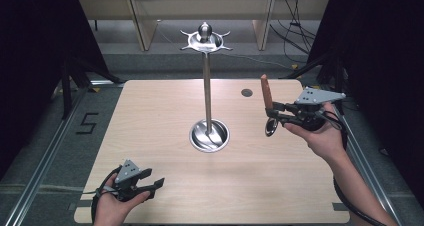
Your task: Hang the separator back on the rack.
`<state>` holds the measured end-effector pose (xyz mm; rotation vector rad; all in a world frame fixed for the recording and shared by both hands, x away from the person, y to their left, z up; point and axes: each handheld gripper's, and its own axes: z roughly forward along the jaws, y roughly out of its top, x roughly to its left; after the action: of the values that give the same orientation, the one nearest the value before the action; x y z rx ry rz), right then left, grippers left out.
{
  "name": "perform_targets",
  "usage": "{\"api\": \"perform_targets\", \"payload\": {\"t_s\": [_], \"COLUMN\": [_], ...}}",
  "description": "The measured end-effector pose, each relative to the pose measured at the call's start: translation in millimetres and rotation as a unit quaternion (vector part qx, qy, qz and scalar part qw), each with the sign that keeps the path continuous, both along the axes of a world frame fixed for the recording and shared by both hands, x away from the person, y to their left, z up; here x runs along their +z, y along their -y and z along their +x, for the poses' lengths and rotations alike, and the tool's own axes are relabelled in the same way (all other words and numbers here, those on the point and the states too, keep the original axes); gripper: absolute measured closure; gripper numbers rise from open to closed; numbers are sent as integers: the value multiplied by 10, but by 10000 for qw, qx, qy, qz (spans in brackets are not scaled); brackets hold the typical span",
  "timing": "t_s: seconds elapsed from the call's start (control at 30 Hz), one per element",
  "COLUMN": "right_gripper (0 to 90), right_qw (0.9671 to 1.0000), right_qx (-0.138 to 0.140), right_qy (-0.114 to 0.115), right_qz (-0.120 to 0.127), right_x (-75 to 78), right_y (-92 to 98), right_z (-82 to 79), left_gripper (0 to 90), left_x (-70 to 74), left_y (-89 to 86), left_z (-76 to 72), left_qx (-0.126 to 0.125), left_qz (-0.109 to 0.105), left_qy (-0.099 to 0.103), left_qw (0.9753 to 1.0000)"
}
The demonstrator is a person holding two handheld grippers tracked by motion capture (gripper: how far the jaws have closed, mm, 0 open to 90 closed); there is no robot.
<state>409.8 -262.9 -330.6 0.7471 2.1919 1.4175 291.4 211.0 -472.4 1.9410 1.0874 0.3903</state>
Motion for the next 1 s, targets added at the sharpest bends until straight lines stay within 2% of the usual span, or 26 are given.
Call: {"api": "perform_targets", "payload": {"t_s": [0.07, 0.17, 0.27, 0.33, 0.4, 0.47, 0.5, 0.57, 0.63, 0.67, 0.77, 0.8, 0.83, 0.93, 0.97, 1.0], "right_gripper": [696, 696, 696, 696, 696, 696, 696, 696, 696, 696, 696, 696, 696, 696, 696, 696], "right_qw": [10000, 9999, 10000, 9999, 10000, 10000, 9999, 9999, 9999, 9999, 9999, 9998, 9998, 9998, 9997, 9997], "right_qx": [20, 64, 70, 95, 50, 65, 125, 134, 165, 94, 113, 153, 193, 153, 261, 226], "right_qy": [21, -101, -13, -89, 8, 40, -56, 4, 14, 39, 38, 100, -9, 83, 32, 18], "right_qz": [-17, -16, -16, -16, 57, 52, -3, -18, 1, 93, 67, 30, 37, 67, 19, 39], "right_x": [1, 4, 7, 18, 17, 34, 49, 58, 67, 62, 81, 91, 104, 117, 132, 137], "right_y": [-6, -16, -33, -44, -68, -80, -76, -85, -100, -125, -143, -142, -148, -166, -161, -172], "right_z": [5, -1, 9, 5, 13, 23, 20, 31, 41, 34, 37, 51, 43, 55, 64, 60], "left_gripper": [404, 404, 404, 403, 403, 404, 404, 404, 403, 404, 404, 404, 404, 404, 404, 404], "left_x": [0, -3, 0, 0, -1, 1, 1, 1, 0, 0, 0, 1, 2, 0, 0, 1], "left_y": [2, 5, 1, 2, 4, 4, 3, 2, 8, 8, 8, 8, 3, 8, 8, 8], "left_z": [0, 1, 0, 0, 1, -1, -2, -1, -4, -4, -3, -4, -2, -3, -2, -2], "left_qx": [0, -2, 6, -1, -5, -2, 7, 3, 20, 17, 10, 26, 22, 21, 13, 14], "left_qz": [3, -1, 6, 5, 6, -1, -2, -7, -39, -43, -49, -47, -11, -44, -48, -48], "left_qy": [6, 12, 12, 10, 15, 17, 16, 14, 15, 22, 21, 17, 20, 18, 19, 17], "left_qw": [10000, 10000, 10000, 10000, 10000, 10000, 10000, 10000, 10000, 10000, 10000, 10000, 10000, 10000, 10000, 10000]}}
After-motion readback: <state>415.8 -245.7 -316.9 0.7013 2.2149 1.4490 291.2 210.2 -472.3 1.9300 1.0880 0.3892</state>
